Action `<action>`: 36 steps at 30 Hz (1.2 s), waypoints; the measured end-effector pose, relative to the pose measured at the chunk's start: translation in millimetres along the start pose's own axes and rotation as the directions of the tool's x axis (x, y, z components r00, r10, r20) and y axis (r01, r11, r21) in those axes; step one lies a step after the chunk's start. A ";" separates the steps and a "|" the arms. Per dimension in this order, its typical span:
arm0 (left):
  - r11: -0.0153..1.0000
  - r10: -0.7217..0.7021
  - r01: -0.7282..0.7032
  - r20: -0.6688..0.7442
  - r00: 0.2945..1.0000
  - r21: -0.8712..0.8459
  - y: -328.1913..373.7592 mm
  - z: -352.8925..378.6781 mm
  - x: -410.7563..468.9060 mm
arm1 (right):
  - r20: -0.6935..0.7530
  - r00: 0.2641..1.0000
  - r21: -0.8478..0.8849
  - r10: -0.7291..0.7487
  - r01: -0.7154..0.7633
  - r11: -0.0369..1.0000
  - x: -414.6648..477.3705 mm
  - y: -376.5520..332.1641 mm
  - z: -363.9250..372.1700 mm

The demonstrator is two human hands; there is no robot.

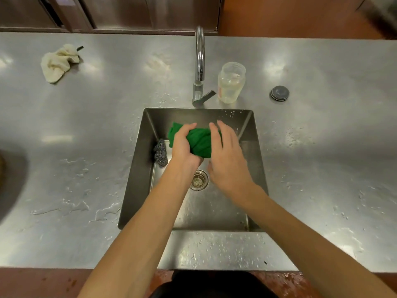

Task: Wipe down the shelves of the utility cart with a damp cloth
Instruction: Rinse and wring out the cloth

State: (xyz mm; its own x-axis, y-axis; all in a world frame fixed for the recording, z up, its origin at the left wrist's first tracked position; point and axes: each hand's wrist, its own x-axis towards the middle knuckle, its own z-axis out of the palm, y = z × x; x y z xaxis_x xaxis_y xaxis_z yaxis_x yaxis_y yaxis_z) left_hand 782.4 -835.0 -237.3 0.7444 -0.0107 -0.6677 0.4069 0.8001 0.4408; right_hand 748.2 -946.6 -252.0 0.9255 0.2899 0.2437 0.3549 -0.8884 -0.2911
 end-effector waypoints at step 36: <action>0.959 0.179 -0.133 -0.173 0.969 0.250 -1.5 8.3 17.8 | 0.289 0.934 0.468 0.209 -0.328 0.821 18.1 20.0 4.3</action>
State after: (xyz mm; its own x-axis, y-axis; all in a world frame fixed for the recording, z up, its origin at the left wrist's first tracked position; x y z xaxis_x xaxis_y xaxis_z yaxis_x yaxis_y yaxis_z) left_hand 799.4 -841.4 -244.9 0.7024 0.2364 -0.6713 0.4241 0.6185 0.6616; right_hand 772.6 -957.6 -257.4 0.9770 0.1882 -0.1003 0.0495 -0.6578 -0.7515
